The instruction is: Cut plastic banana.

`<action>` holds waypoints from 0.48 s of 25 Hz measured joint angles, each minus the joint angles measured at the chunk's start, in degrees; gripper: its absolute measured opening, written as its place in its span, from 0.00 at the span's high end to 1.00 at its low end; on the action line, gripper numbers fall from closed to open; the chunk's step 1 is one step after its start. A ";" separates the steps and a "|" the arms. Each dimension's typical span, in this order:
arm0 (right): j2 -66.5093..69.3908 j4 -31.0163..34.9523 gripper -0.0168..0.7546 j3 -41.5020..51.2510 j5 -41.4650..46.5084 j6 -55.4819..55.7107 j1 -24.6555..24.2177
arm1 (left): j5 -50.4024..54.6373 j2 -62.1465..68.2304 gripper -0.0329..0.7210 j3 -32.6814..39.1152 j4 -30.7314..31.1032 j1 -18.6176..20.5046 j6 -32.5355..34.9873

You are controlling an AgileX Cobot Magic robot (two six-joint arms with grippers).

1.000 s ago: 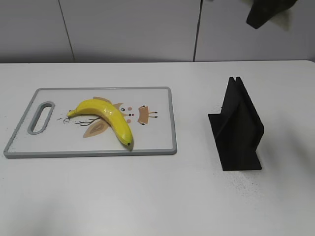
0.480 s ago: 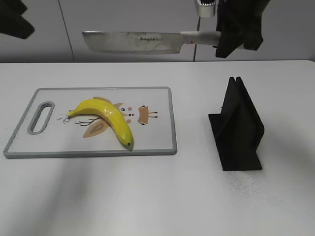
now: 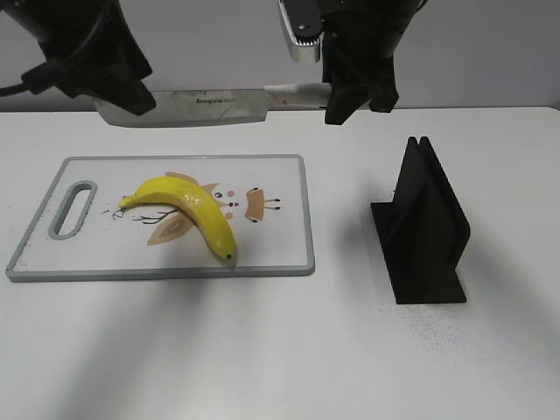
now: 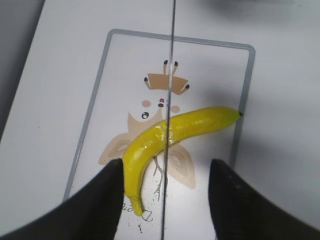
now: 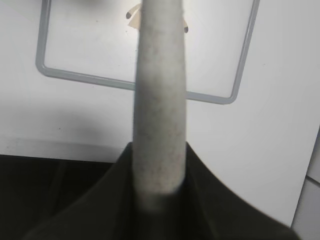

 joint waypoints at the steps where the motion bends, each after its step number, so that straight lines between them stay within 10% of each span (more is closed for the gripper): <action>1: 0.76 0.15 0.77 -0.70 0.00 0.00 0.11 | 0.13 0.74 0.25 -0.02 0.14 0.00 0.00; 7: 2.96 2.24 0.77 -1.97 -0.10 -0.19 0.11 | -1.18 4.58 0.35 -0.07 0.49 0.00 0.00; 12: 4.68 2.51 0.77 -2.04 -0.15 -0.31 0.11 | -0.55 7.10 0.82 -0.21 1.06 0.00 -0.06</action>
